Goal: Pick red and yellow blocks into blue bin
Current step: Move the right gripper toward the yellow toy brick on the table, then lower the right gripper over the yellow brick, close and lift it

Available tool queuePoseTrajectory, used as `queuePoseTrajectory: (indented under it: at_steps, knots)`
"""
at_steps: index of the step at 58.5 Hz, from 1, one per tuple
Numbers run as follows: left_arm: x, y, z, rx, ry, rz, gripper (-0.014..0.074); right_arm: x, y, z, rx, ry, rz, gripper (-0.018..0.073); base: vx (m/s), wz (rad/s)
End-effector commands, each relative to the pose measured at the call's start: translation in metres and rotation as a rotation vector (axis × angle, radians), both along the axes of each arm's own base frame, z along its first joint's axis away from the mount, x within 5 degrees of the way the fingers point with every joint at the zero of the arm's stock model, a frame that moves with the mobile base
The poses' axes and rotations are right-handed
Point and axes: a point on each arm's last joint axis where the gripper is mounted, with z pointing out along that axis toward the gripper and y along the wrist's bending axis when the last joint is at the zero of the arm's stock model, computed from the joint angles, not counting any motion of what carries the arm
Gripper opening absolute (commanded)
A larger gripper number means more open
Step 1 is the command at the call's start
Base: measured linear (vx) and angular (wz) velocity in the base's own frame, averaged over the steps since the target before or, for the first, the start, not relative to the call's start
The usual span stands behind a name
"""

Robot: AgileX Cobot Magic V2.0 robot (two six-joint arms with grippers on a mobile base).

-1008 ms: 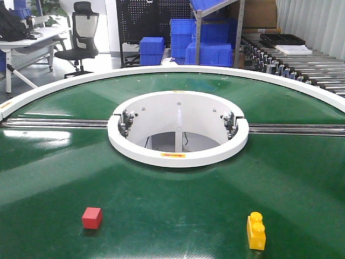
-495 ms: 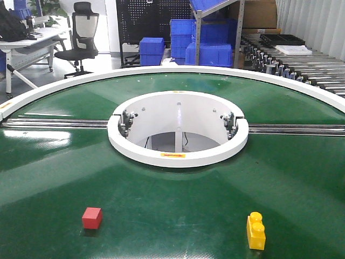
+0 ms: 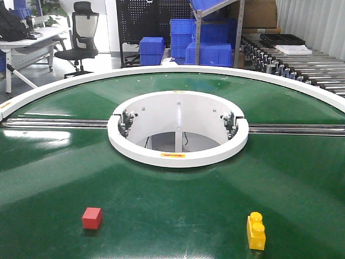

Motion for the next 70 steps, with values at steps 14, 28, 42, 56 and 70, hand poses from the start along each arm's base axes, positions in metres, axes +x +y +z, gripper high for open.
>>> queuePoseTrajectory:
  at_steps: [14, 28, 42, 56, 70]
  knots:
    - [0.003, 0.001, 0.010, 0.020, -0.063, 0.008, 0.0132, 0.037, 0.009, -0.007, -0.053, 0.050, 0.108, 0.0370, 0.00, 0.00]
    - [0.003, 0.000, 0.010, 0.005, -0.060, 0.000, 0.0477, 0.062, 0.029, -0.019, -0.038, 0.141, 0.190, 0.0657, 0.00, 0.00]
    - [0.002, -0.006, 0.010, 0.004, -0.062, -0.071, 0.0610, 0.111, 0.034, -0.012, -0.017, 0.192, 0.118, 0.0620, 0.00, 0.00]
    - [0.002, -0.009, 0.011, 0.005, -0.065, -0.103, 0.0581, 0.178, 0.044, -0.019, 0.019, 0.285, 0.076, 0.0564, 0.00, 0.00]
    - [0.002, -0.009, 0.011, 0.005, -0.065, -0.104, 0.0563, 0.238, 0.053, -0.045, 0.045, 0.364, 0.024, 0.0564, 0.00, 0.00]
